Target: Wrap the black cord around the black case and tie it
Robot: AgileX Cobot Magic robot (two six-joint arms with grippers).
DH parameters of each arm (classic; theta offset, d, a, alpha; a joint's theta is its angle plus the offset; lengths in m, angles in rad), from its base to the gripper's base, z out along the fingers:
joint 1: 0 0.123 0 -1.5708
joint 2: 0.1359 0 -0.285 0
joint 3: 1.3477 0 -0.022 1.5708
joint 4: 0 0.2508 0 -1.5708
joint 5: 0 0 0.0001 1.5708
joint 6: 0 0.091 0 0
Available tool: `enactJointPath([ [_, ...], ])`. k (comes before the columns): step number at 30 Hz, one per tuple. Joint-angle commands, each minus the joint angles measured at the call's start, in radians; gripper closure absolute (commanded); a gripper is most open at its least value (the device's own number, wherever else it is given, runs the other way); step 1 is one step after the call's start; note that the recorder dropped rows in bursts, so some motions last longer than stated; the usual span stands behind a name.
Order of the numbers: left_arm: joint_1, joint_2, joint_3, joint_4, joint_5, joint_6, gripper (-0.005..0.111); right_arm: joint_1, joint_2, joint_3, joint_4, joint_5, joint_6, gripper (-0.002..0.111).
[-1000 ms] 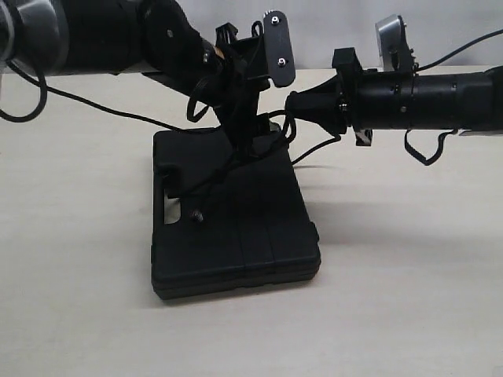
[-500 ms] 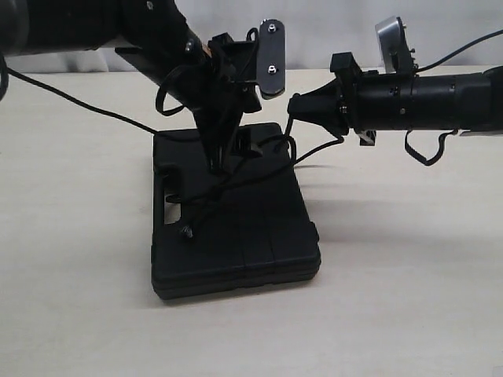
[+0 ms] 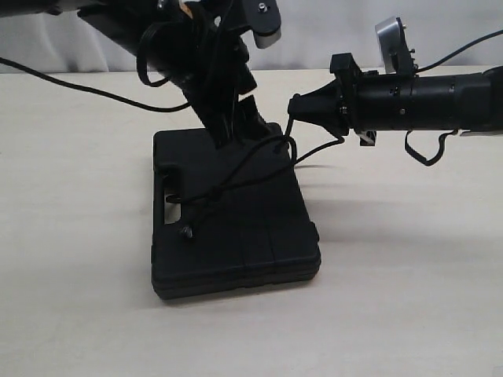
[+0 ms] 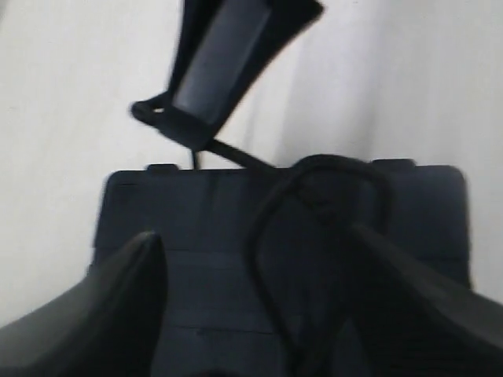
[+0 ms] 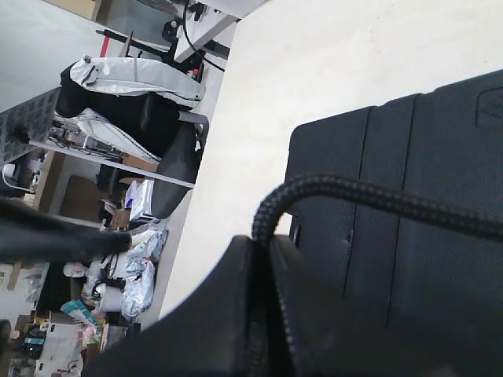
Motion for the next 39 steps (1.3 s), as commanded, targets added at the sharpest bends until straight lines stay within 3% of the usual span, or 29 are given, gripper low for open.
enactJointPath([
  [1,-0.002,0.023,0.0,-0.09,0.064,-0.031,0.058,-0.001,-0.007,0.005,0.004,0.006,-0.01,0.104],
  [4,-0.002,0.026,0.0,-0.12,0.118,-0.05,0.067,-0.001,-0.007,0.005,0.004,0.006,-0.01,0.104],
  [12,-0.002,0.051,0.0,-0.233,0.117,-0.051,0.066,-0.001,-0.007,0.005,0.004,0.008,-0.01,0.104],
  [17,-0.007,0.098,0.0,-0.153,0.133,-0.108,0.066,-0.001,-0.007,0.005,0.004,0.008,-0.01,0.104],
  [27,-0.008,0.113,0.0,-0.151,-0.045,-0.119,0.066,-0.001,-0.007,0.005,-0.003,0.008,-0.01,0.104],
  [39,-0.008,0.137,0.0,-0.209,-0.118,-0.119,0.071,-0.001,-0.007,0.005,0.0,0.026,-0.01,0.104],
])
